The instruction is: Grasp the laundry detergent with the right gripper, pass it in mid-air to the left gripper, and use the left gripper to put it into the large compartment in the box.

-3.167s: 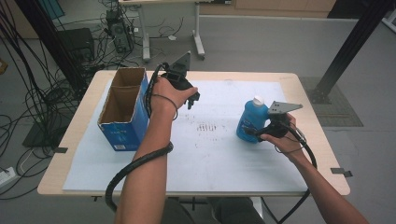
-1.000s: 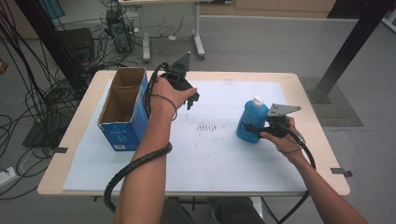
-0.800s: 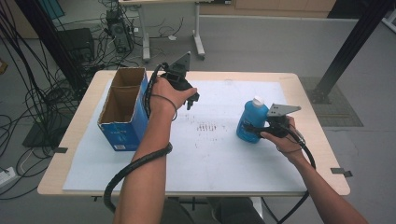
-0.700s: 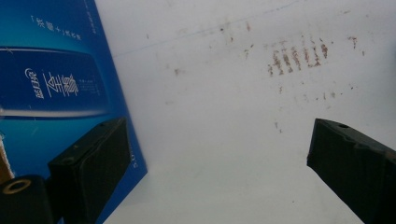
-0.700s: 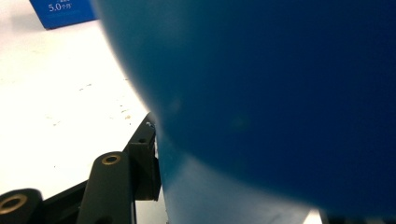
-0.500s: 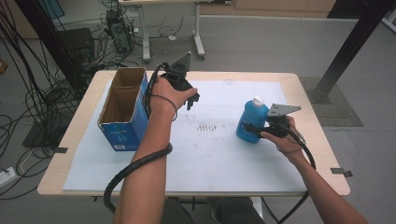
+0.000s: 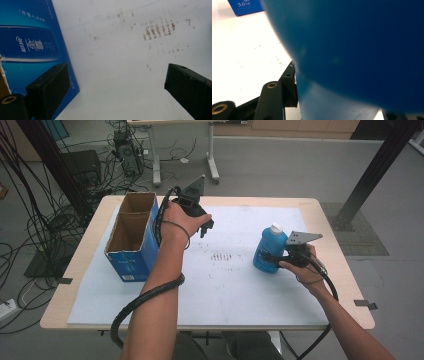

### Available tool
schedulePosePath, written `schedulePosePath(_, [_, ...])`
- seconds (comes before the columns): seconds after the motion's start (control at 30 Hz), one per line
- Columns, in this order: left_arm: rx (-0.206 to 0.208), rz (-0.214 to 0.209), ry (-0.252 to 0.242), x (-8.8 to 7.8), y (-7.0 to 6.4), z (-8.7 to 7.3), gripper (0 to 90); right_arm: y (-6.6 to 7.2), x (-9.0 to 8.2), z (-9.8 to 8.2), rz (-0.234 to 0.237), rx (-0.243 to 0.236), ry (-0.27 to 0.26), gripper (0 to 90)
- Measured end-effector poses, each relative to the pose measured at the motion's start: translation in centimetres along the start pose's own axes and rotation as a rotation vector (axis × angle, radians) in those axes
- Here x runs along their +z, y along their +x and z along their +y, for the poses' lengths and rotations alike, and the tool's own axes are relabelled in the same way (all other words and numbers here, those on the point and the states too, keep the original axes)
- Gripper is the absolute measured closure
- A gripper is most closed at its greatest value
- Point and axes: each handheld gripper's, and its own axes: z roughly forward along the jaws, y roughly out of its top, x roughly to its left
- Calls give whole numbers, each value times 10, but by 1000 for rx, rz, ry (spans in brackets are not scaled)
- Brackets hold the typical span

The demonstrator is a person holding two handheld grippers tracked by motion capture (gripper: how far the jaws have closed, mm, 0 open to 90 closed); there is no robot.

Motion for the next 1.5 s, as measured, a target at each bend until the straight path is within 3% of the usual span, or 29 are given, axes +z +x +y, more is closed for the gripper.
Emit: schedulePosePath(1.5, [4, 7, -5, -7, 2, -3, 65, -1, 0, 0, 9, 2, 3, 449])
